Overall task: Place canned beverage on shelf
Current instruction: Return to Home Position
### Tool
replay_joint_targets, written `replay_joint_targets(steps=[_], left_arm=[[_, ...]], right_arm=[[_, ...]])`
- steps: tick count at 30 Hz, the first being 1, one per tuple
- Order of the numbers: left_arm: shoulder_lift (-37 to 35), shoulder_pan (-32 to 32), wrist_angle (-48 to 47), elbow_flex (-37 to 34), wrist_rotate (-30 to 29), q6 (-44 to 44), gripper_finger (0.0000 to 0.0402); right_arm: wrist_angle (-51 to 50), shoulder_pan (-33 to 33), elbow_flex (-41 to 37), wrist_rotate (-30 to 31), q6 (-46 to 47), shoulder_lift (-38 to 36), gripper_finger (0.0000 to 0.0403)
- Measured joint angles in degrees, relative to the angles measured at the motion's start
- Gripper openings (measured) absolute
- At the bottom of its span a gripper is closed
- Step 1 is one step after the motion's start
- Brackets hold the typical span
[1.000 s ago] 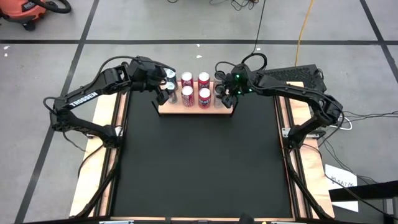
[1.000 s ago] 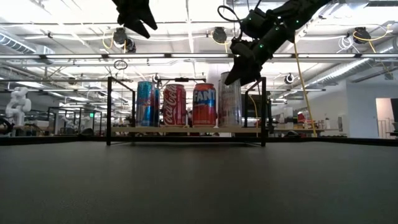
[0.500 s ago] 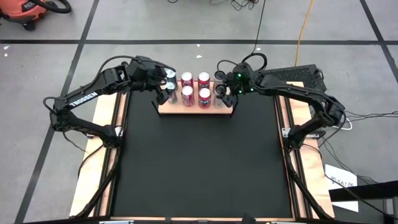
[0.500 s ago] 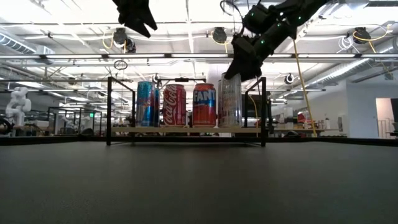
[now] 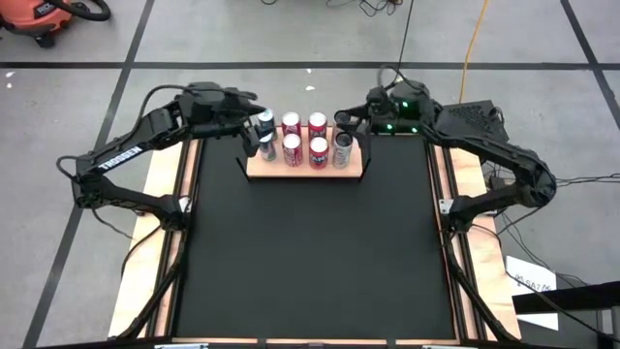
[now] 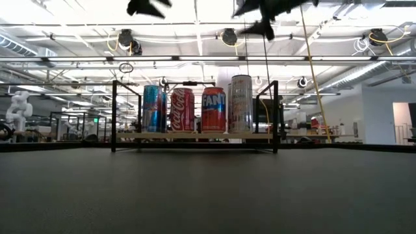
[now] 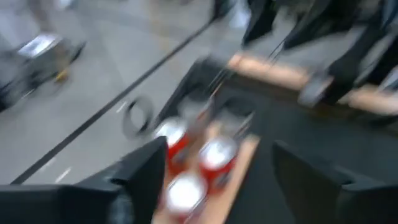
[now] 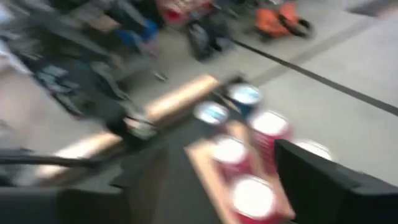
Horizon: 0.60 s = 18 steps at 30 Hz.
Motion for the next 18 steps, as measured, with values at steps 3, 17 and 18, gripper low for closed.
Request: replay_joint_targets(steps=[3,17,18], left_arm=[[-2.4,-1.3,10.4,-4.4,5.3,-2.4,0.0221],[-18.0,-8.9,43.5,-35.2,11.7,-13.4,0.0006],[-20.1,-9.0,42.9,-36.6,11.7,-13.4,0.0007]], right_arm=[[2.1,4.1,0.0,-0.3,3.1,-2.0,0.0220],[4.3,24.4,0.0,13.6,0.6,-3.6,0.0014],[4.1,25.1,0.0,13.5,0.1,-3.7,0.0012]])
